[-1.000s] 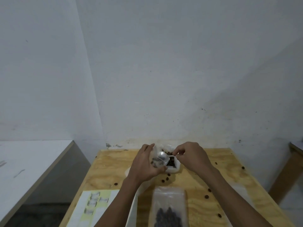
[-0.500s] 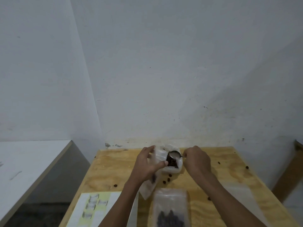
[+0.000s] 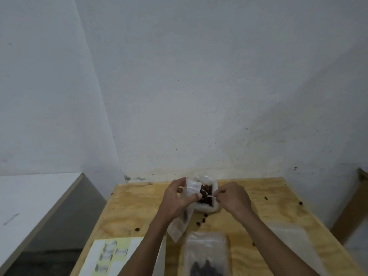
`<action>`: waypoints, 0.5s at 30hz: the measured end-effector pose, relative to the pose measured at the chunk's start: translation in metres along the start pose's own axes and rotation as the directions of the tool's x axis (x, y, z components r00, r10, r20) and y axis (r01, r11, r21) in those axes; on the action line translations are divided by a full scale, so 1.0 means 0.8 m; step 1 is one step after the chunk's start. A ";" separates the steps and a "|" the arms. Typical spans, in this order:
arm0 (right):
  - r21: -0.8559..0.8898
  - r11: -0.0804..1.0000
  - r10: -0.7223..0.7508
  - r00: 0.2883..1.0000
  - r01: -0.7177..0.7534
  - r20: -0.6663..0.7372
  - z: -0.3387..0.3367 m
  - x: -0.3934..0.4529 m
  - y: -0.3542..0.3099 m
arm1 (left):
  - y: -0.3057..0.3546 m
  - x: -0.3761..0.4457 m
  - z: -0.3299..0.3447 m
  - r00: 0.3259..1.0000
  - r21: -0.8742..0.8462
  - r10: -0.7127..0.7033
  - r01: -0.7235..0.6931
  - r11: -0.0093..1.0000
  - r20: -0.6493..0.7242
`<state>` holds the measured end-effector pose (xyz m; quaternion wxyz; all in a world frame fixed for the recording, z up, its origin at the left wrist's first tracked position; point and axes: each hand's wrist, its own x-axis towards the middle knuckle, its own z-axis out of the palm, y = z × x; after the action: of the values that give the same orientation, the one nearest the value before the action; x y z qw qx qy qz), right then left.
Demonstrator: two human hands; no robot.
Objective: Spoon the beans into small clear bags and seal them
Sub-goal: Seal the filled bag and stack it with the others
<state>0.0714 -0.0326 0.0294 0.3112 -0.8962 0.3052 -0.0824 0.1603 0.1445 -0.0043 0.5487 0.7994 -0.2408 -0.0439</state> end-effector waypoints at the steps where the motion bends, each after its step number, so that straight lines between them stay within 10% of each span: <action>1: 0.006 1.000 -0.012 1.000 0.012 -0.004 -0.006 -0.002 -0.002 | 0.000 0.000 -0.002 1.000 0.028 -0.005 0.004 1.000 0.011; 15: -0.036 0.988 -0.147 0.989 0.148 0.030 -0.067 -0.028 -0.041 | 0.011 -0.015 -0.012 0.987 0.456 0.136 -0.161 0.875 0.088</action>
<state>0.0517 -0.0260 0.0926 0.2912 -0.9232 0.2354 -0.0869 0.1504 0.1556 0.0052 0.3380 0.8846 -0.3193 0.0355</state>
